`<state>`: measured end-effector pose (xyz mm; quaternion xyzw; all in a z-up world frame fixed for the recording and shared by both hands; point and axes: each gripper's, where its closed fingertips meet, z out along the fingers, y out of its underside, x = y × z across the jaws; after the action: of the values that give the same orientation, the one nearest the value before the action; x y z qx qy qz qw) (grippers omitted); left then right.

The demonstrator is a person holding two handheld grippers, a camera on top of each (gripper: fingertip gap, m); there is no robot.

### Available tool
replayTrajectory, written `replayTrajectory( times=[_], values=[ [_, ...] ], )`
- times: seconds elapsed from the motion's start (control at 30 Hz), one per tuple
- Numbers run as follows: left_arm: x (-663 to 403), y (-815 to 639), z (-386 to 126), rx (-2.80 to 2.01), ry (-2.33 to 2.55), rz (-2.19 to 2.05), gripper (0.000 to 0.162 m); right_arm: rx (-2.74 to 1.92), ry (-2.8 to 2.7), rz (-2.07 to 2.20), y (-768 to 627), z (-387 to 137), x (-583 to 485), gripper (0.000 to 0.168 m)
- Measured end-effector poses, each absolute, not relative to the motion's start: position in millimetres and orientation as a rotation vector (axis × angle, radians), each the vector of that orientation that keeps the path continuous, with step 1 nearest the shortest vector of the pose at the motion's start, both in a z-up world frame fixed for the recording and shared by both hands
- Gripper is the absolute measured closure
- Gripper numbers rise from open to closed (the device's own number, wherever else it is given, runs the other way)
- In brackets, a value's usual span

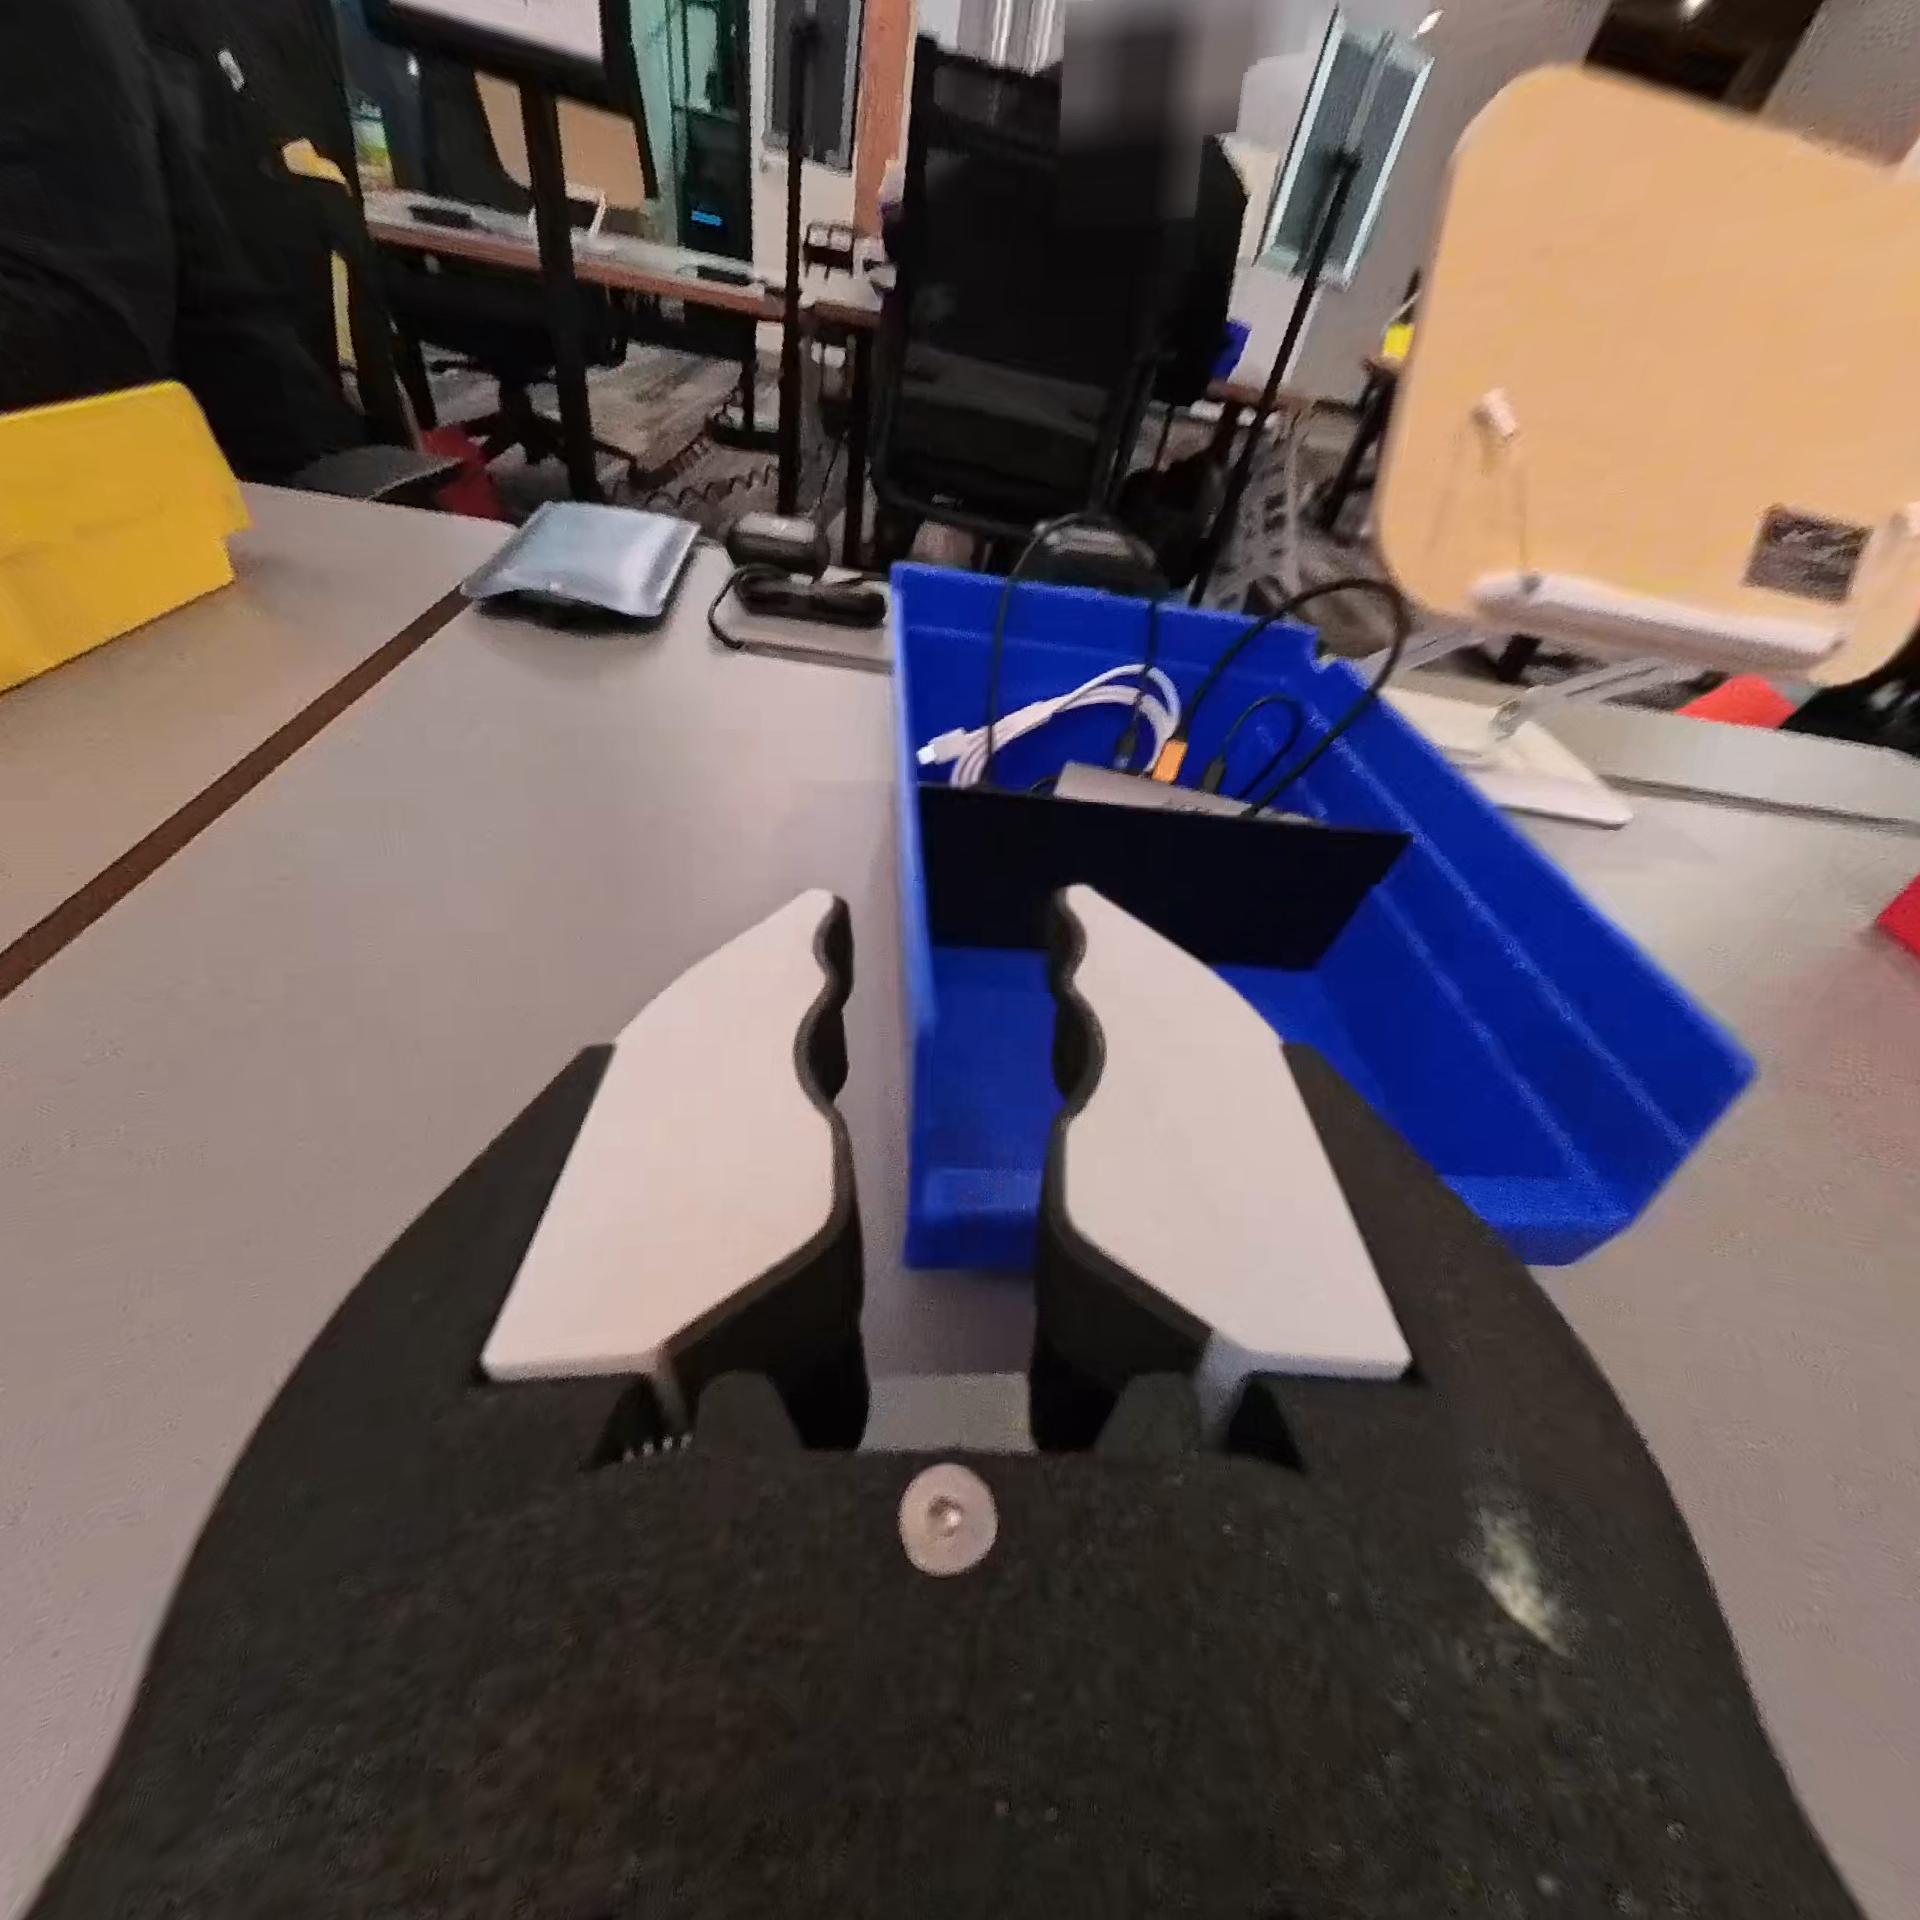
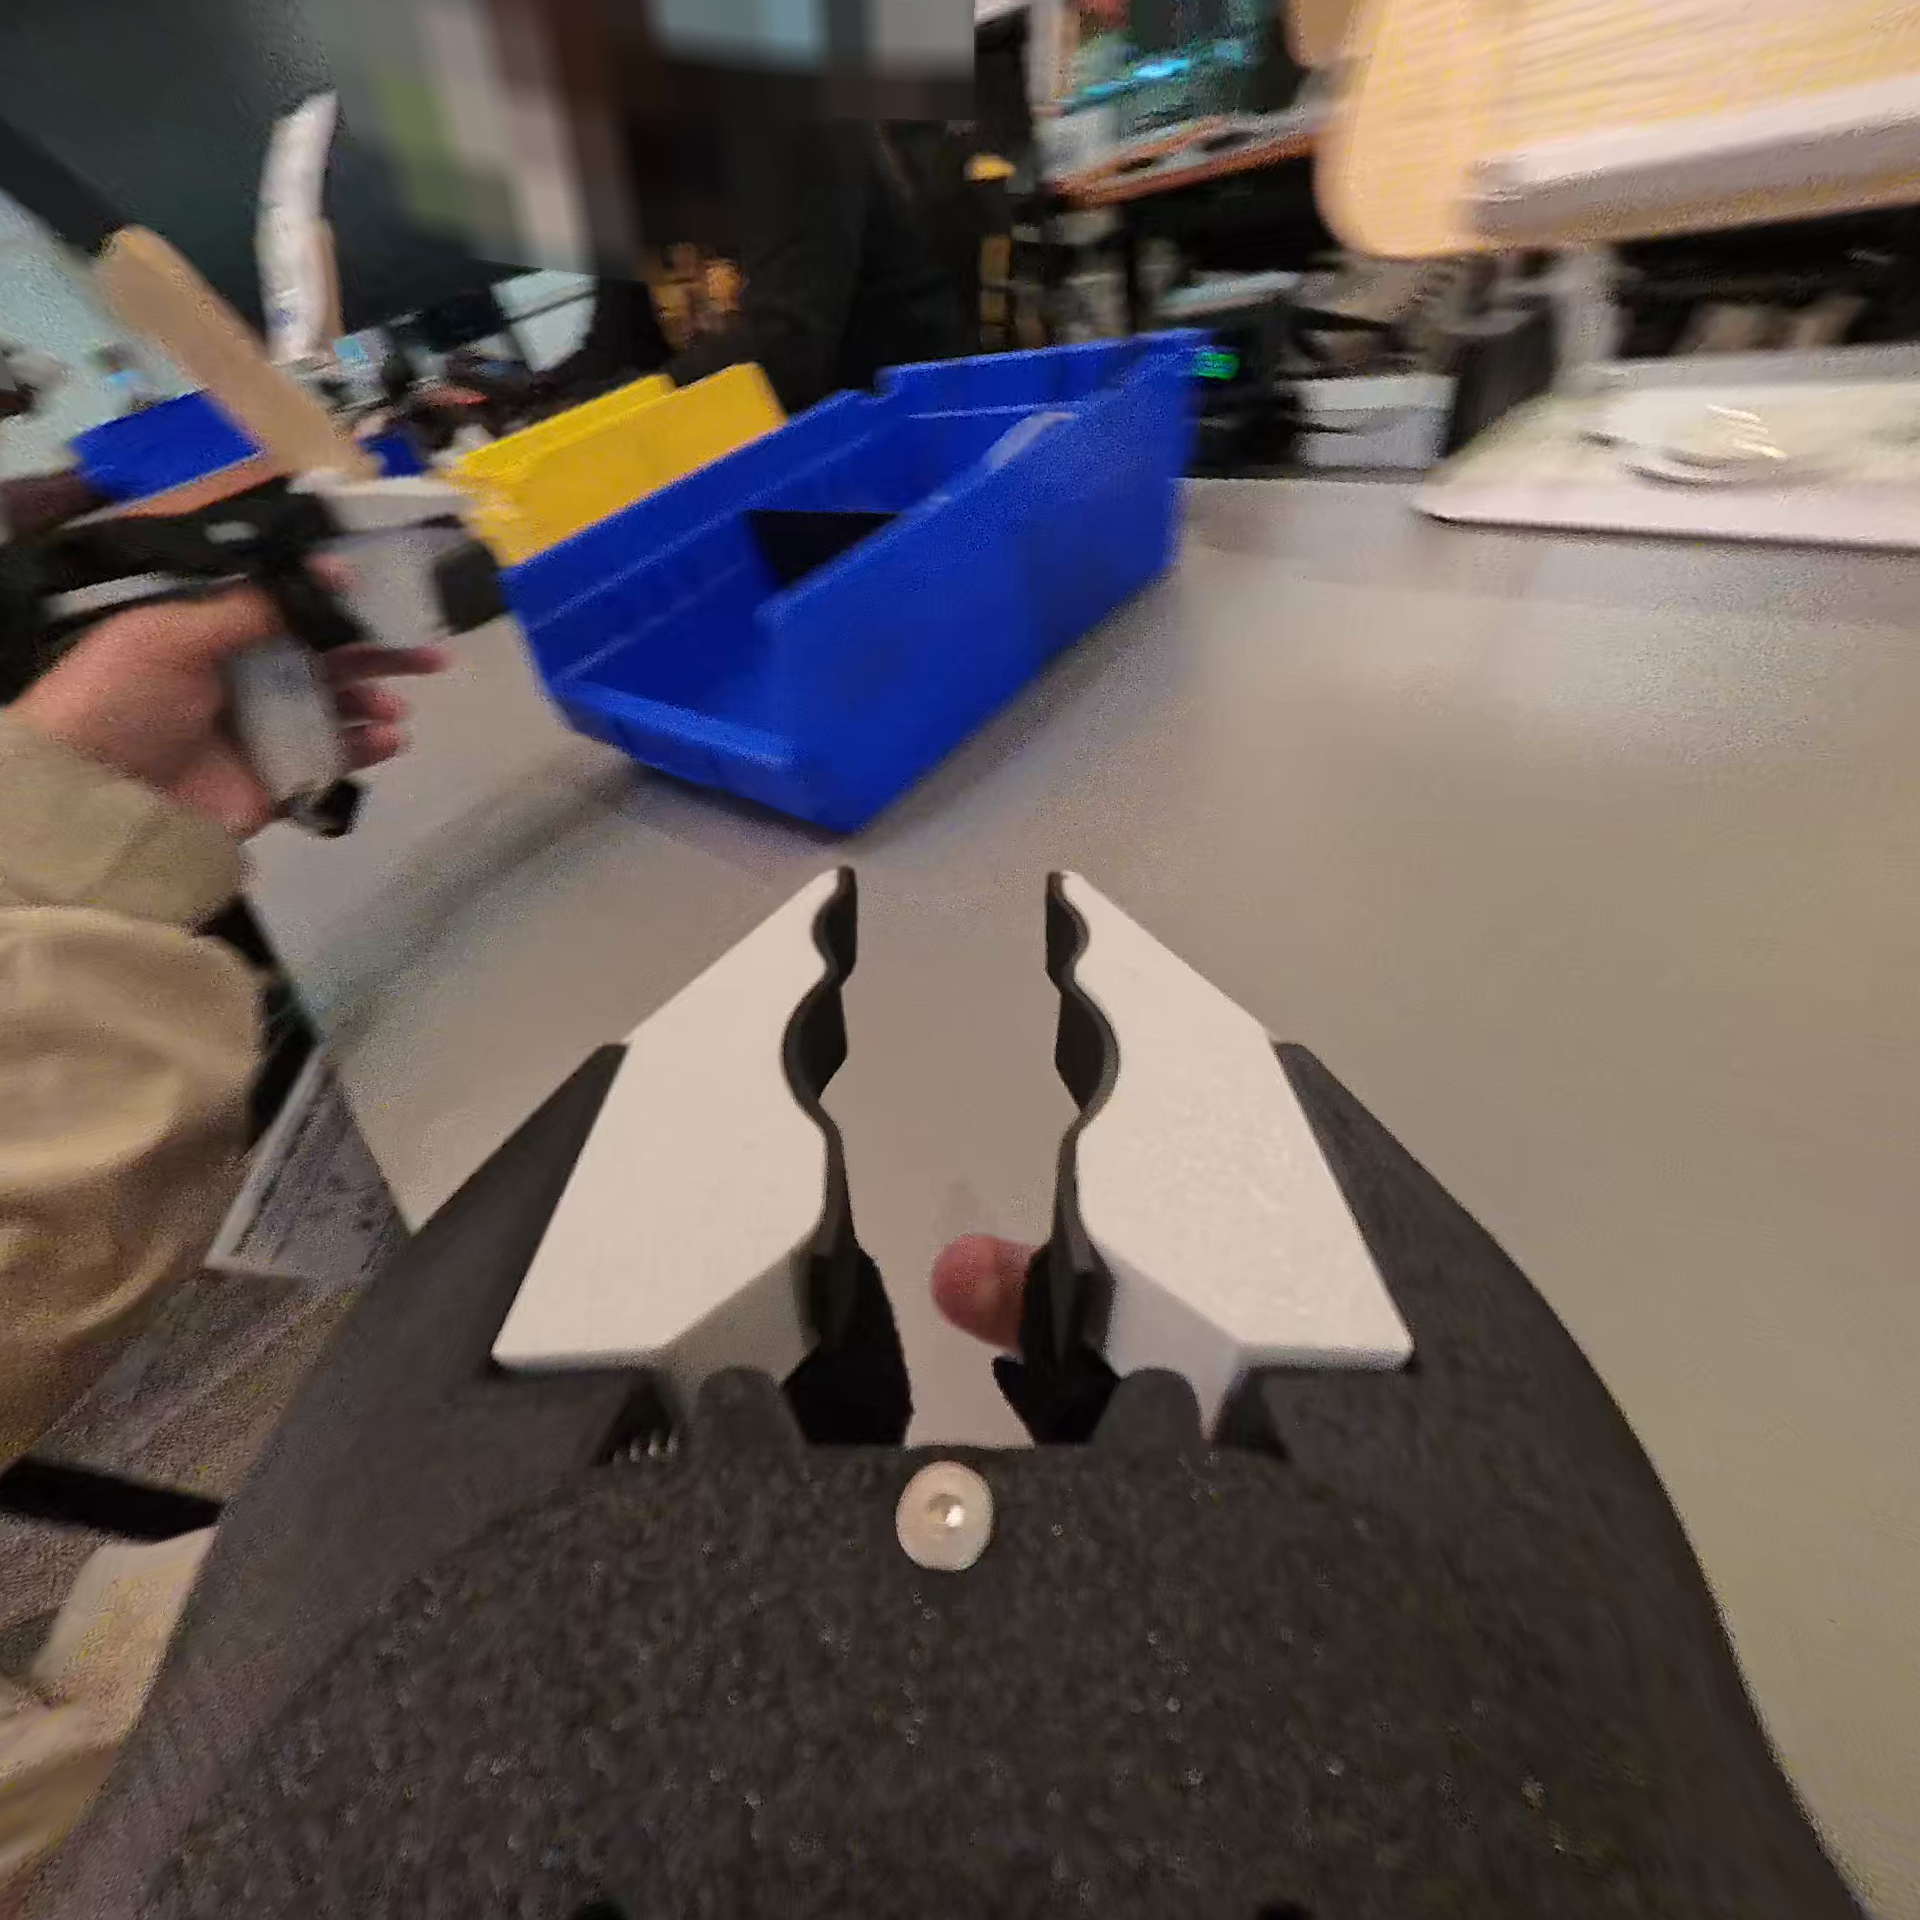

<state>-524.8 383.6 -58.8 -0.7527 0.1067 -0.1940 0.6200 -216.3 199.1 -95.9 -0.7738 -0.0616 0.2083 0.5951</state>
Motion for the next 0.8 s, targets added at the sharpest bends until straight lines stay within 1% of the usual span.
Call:
replayTrajectory(
  times=[0.07,0.13,0.23,0.3,0.4,0.47,0.53,0.63,0.8],
  values=[
    [-508.6,364.5,-42.5,-1.649,0.258,-0.513,0.128,-1.806,-0.017,0.470,179.3,-94.5,-157.3,0.134],
    [-487.1,346.0,-42.1,-1.622,0.306,-0.527,0.130,-1.759,0.065,0.465,156.9,-86.0,-101.4,0.134],
    [-441.9,304.5,-72.9,-1.774,0.397,-0.675,0.135,-1.736,0.252,0.346,115.3,-89.2,-16.1,0.129],
    [-420.8,276.8,-92.8,-1.827,0.406,-0.752,0.135,-1.672,0.378,0.235,84.7,-88.5,33.0,0.129],
    [-403.8,261.4,-101.4,-1.844,0.496,-0.715,0.135,-1.618,0.512,0.008,51.8,-87.1,92.5,0.129],
    [-406.6,271.6,-102.0,-1.817,0.542,-0.593,0.135,-1.661,0.469,-0.130,49.0,-88.8,110.6,0.128],
    [-409.9,278.5,-109.8,-1.850,0.550,-0.567,0.135,-1.730,0.408,-0.269,50.1,-99.2,120.6,0.128],
    [-414.0,283.2,-116.8,-1.903,0.494,-0.646,0.135,-1.797,0.363,-0.256,58.3,-113.0,110.3,0.128],
    [-416.9,287.6,-123.5,-1.942,0.466,-0.688,0.135,-1.789,0.302,-0.317,68.9,-112.2,103.1,0.130]
  ],
)
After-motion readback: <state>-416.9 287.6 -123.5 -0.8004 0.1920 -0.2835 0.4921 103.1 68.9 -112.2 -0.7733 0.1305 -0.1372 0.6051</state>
